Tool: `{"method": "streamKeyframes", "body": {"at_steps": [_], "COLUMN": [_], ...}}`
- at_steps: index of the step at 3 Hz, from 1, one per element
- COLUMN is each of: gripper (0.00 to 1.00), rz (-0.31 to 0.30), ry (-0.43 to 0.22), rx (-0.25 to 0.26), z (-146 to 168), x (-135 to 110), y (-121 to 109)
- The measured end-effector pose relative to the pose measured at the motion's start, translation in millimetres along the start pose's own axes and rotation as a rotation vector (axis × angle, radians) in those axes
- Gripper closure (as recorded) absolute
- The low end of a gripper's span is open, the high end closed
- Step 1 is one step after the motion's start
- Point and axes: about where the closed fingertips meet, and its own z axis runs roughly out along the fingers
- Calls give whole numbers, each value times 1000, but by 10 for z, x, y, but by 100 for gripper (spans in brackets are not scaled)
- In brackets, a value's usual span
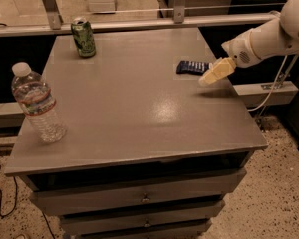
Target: Move rxbar blueberry near water bottle
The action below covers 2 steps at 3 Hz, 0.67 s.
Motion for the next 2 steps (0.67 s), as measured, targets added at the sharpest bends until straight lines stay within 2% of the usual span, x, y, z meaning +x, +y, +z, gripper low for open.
{"method": "streamKeyframes", "body": {"at_steps": [1,2], "gripper": [0,17], "rz": [50,87], "ry": [-41,-60], "rx": [0,-11], "z": [227,388], "x": [47,4], "y": [-182,-291]}}
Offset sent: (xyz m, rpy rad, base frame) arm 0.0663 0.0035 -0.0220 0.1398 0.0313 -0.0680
